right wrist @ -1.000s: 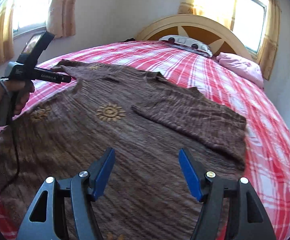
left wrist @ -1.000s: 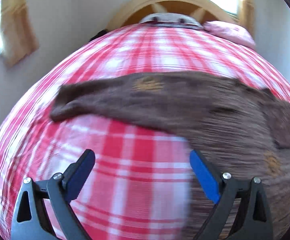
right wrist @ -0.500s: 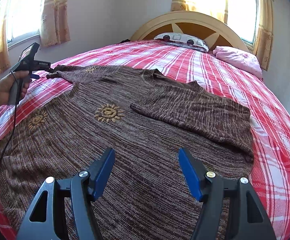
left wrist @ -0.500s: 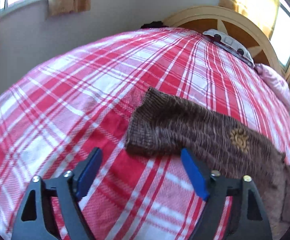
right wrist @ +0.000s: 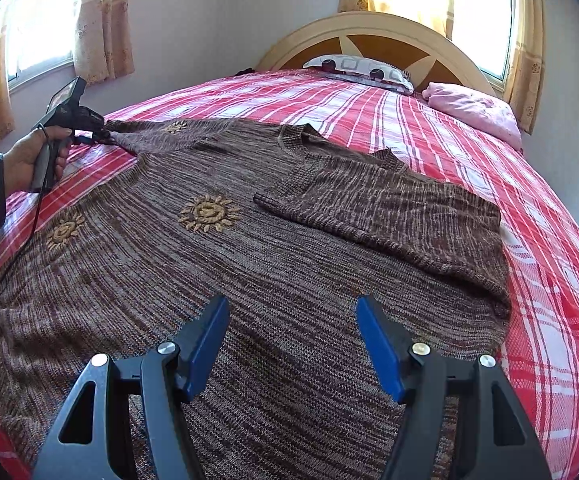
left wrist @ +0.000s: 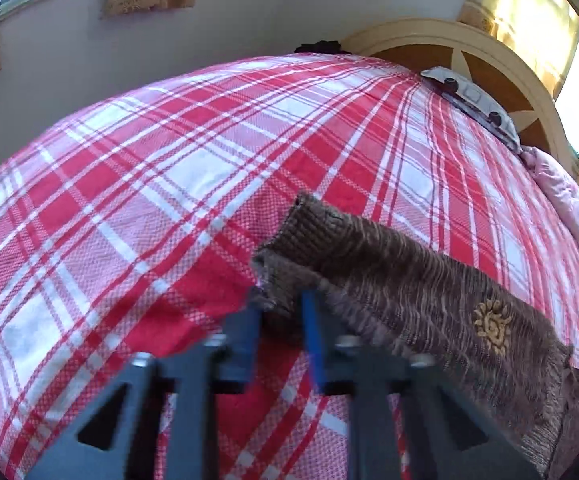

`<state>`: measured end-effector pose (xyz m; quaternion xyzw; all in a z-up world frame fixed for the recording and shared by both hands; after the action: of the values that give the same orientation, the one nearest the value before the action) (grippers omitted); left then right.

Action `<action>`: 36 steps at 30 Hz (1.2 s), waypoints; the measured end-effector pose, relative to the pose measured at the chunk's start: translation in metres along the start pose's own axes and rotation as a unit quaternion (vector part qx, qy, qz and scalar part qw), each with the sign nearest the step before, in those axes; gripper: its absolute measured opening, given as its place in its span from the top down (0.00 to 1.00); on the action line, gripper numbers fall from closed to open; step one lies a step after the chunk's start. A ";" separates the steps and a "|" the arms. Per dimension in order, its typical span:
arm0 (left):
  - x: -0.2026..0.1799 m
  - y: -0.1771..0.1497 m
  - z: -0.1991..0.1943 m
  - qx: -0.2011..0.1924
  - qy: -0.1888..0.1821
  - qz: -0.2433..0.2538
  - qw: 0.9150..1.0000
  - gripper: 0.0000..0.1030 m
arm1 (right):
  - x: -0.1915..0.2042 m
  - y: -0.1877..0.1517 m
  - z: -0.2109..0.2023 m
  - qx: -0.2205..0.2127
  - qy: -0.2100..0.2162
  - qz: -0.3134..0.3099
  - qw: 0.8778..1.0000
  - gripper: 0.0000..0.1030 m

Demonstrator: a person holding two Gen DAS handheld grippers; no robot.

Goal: Fold small clothes
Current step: 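Lift the held sleeve and fold it across the sweater body with the left gripper, then release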

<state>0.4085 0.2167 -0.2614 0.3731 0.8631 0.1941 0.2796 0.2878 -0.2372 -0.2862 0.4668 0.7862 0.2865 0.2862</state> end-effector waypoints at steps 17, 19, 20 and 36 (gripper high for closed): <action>0.008 -0.001 -0.010 0.007 -0.035 -0.059 0.998 0.58 | 0.001 -0.002 0.003 0.008 -0.009 -0.004 1.000 0.35; 0.005 -0.002 -0.009 0.003 -0.030 -0.057 0.998 0.55 | 0.002 -0.002 0.003 0.008 -0.008 -0.004 1.000 0.35; 0.004 -0.003 -0.008 0.002 -0.023 -0.050 0.998 0.55 | 0.002 -0.002 0.003 0.008 -0.008 -0.004 1.000 0.35; -0.081 0.010 -0.095 -0.074 -0.153 0.045 0.984 0.92 | 0.002 -0.003 0.004 0.011 -0.008 -0.004 1.000 0.35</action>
<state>0.3997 0.1503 -0.1559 0.4153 0.7757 0.2107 0.4259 0.2880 -0.2364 -0.2913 0.4691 0.7886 0.2735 0.2885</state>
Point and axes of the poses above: each gripper's, at about its wrist camera, not at the fingertips, and z roughly the way its jaws point, x to its left, y to its top, the point moved 9 cm from there along z, roughly the way its jaws point, and after that the axes turned 9 degrees about -z, right-handed, at the moved point
